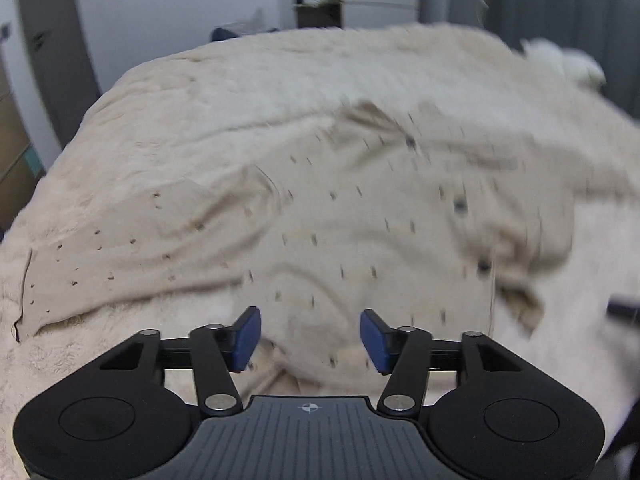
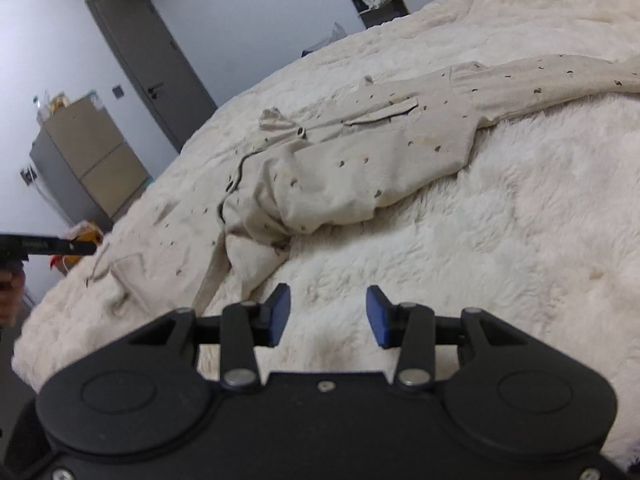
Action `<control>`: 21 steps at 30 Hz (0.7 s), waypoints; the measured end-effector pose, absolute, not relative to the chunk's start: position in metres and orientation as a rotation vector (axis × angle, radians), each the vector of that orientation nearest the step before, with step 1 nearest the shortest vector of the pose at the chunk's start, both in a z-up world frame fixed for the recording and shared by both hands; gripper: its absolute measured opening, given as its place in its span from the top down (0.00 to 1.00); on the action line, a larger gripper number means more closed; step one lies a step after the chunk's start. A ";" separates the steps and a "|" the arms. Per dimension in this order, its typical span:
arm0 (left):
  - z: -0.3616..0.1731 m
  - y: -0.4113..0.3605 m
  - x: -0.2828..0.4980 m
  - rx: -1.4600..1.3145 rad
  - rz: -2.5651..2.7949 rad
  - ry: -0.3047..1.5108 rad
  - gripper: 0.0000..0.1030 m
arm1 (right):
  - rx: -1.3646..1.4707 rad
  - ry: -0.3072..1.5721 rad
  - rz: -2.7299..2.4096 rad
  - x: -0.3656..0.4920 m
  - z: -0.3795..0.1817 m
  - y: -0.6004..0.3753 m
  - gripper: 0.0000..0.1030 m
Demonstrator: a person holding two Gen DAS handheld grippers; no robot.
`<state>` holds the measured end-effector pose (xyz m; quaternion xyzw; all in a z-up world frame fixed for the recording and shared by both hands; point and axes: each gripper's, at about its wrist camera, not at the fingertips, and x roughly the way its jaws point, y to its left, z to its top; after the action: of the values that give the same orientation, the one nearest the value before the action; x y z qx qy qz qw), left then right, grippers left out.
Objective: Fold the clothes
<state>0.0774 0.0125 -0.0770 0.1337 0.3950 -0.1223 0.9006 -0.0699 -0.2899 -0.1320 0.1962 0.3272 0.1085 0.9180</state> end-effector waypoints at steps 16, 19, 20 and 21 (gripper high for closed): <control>-0.163 0.034 0.072 0.646 -0.161 0.789 0.38 | 0.340 0.710 0.245 -0.071 -0.135 -0.272 0.57; -0.167 0.032 0.075 0.659 -0.183 0.757 0.57 | 0.331 0.714 0.249 -0.071 -0.136 -0.269 0.57; -0.166 0.031 0.074 0.659 -0.189 0.753 0.77 | 0.330 0.714 0.251 -0.071 -0.136 -0.268 0.57; -0.164 0.029 0.074 0.664 -0.199 0.743 0.84 | 0.330 0.714 0.254 -0.071 -0.136 -0.268 0.57</control>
<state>0.0736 0.0290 -0.1641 0.3181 0.3557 -0.0954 0.8736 -0.0713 -0.2678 -0.1359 0.1602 0.3470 0.1234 0.9158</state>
